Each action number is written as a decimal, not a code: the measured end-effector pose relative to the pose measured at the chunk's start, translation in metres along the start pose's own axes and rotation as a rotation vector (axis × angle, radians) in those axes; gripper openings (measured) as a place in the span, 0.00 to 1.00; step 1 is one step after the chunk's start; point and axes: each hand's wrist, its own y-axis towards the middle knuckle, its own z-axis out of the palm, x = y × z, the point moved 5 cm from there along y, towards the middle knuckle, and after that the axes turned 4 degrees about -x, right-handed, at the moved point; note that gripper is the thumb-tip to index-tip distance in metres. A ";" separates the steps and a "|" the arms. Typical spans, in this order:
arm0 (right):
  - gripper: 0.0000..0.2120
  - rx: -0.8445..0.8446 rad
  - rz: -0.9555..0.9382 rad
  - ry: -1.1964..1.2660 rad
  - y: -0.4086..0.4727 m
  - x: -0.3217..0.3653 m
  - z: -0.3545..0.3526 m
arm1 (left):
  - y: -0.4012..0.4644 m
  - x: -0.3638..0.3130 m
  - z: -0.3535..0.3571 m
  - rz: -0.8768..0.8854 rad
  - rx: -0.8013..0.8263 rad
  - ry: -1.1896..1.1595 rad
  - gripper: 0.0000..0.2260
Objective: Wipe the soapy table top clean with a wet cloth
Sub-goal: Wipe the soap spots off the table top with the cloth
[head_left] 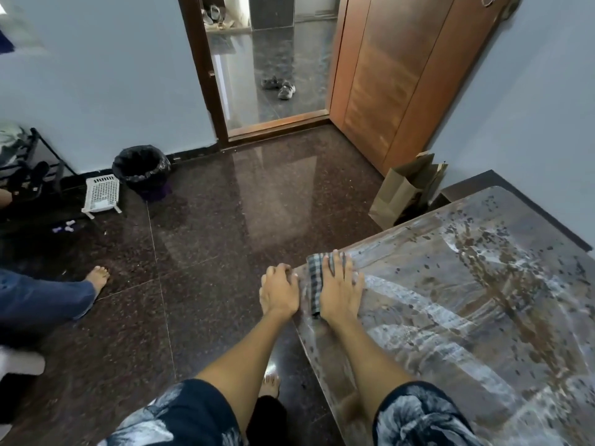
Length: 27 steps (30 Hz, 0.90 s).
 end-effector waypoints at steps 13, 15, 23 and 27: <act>0.25 -0.035 -0.268 0.129 -0.052 0.015 0.025 | 0.058 0.013 0.023 -0.317 0.147 -0.428 0.26; 0.25 -0.051 -0.184 0.099 -0.050 -0.014 0.024 | 0.058 0.011 0.024 -0.314 0.155 -0.426 0.27; 0.28 -0.057 -0.062 0.062 -0.003 0.037 0.017 | 0.068 0.025 0.028 -0.479 0.370 -0.656 0.41; 0.25 0.005 -0.432 0.077 -0.060 0.048 0.022 | 0.067 0.023 0.029 -0.488 0.426 -0.633 0.44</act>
